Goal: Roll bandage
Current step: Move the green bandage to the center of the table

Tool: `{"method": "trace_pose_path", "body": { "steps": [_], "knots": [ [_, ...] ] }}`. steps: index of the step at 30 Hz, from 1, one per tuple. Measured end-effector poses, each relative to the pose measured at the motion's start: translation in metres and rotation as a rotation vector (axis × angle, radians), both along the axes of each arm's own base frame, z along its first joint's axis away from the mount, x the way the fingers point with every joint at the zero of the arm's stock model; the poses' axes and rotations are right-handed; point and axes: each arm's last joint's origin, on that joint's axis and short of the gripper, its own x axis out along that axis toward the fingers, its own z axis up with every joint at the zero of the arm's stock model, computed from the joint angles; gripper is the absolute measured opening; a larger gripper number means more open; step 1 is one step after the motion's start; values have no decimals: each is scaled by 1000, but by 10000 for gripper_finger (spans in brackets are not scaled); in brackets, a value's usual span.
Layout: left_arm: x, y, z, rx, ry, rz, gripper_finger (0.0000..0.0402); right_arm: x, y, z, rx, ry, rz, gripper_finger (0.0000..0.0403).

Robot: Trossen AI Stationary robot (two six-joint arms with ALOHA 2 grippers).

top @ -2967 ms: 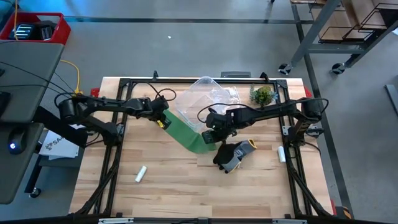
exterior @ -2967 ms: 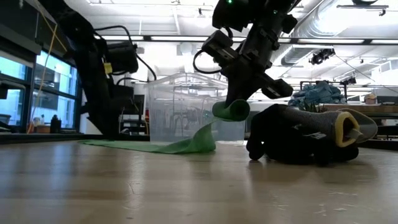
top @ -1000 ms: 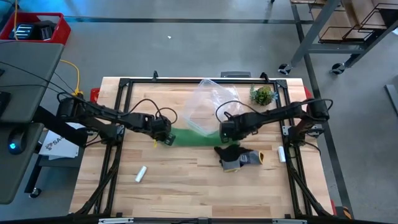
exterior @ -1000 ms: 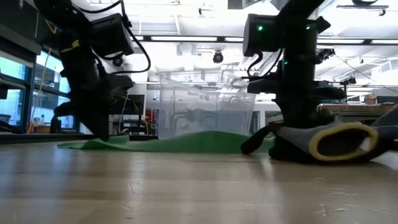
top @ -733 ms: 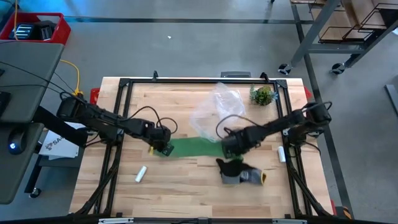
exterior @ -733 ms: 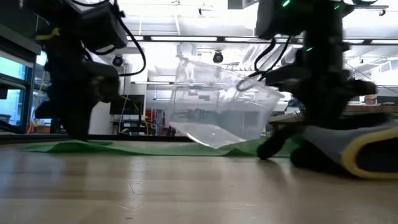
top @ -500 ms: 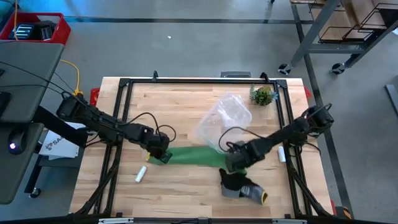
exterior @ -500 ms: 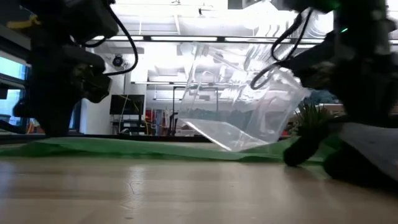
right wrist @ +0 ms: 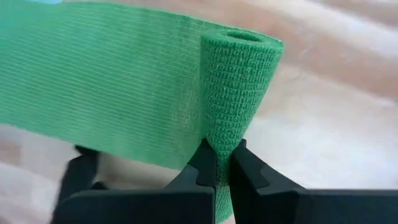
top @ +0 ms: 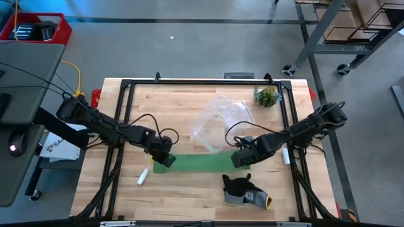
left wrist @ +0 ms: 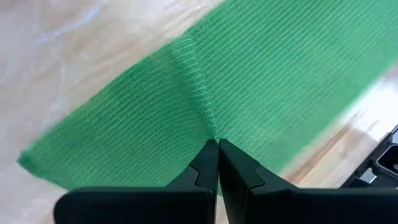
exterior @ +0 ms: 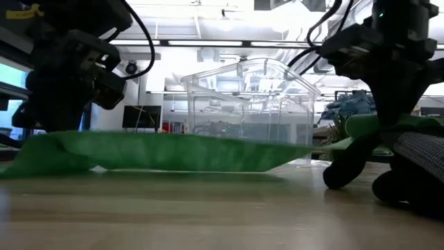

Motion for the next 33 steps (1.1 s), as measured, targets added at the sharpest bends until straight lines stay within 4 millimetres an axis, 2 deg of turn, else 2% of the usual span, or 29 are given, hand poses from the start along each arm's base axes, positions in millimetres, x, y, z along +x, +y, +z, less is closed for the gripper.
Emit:
{"method": "trace_pose_path", "body": {
  "steps": [7, 12, 19, 25, 33],
  "knots": [
    [-9, 3, -4, 67, 83, -19, 3, -2, -6, 0, 4, 46, 84, 1],
    [-7, 4, -4, 78, 71, -10, 3, -2, -6, 0, 6, 49, 86, 1],
    [2, 2, 5, 41, -55, 11, 3, -3, -6, 0, 14, 53, 87, 1],
    [0, 4, 10, 54, -76, 22, 3, -3, -6, 0, 20, 53, 87, 1],
    [-7, 7, 30, 136, -205, -39, 3, -3, -6, 0, 20, 54, 89, 1]
  ]
}}
